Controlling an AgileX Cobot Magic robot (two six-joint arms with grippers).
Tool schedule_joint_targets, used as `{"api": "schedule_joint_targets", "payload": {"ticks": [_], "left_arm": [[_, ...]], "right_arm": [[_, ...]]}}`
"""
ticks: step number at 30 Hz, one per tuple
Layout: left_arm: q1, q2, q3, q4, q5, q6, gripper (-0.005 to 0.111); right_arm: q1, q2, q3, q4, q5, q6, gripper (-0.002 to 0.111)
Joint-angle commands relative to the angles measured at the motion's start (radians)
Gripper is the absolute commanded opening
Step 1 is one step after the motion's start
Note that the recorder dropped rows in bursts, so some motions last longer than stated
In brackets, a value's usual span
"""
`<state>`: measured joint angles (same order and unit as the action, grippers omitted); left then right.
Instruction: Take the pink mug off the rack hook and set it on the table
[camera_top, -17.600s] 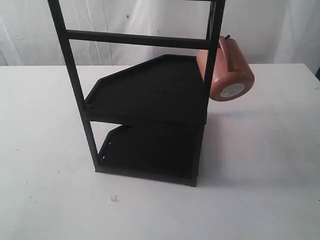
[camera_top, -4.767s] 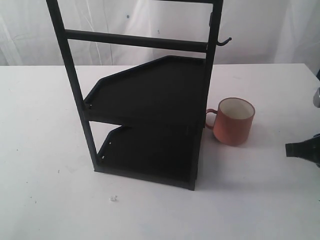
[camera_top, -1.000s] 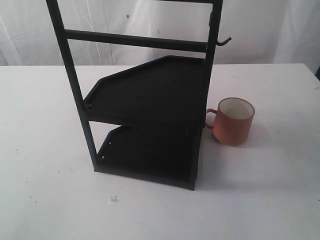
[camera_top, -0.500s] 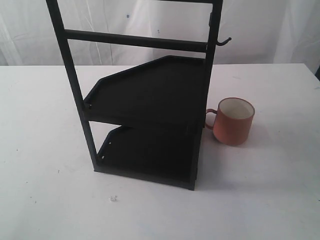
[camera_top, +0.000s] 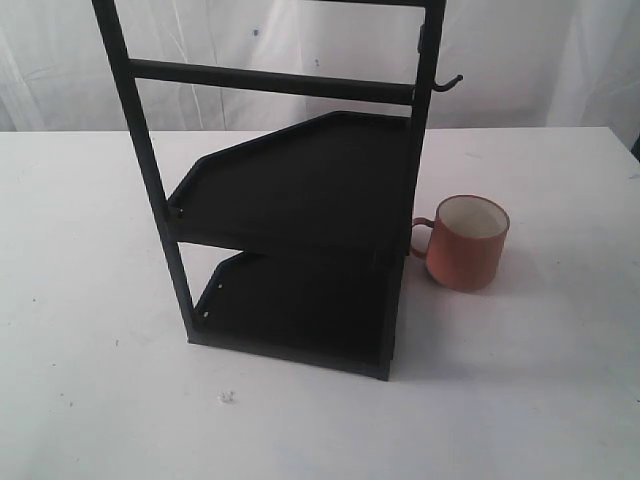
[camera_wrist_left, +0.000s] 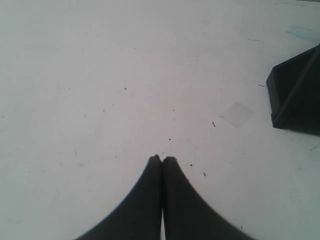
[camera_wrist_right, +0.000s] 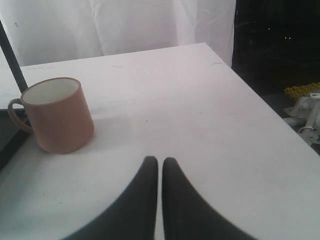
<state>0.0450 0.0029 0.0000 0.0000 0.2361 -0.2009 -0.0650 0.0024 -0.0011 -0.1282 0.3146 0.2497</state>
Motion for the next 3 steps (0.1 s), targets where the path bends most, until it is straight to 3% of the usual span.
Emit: {"api": "schedule_joint_targets", "payload": {"ticks": [1,3], "left_arm": [[-0.008,-0.003,0.000,0.000,-0.003,0.000,0.000],[-0.008,-0.003,0.000,0.000,-0.003,0.000,0.000]], "right_arm": [[-0.005,-0.002,0.001,-0.006,-0.002,0.001,0.003],[-0.005,-0.002,0.001,-0.006,-0.002,0.001,0.003]]}}
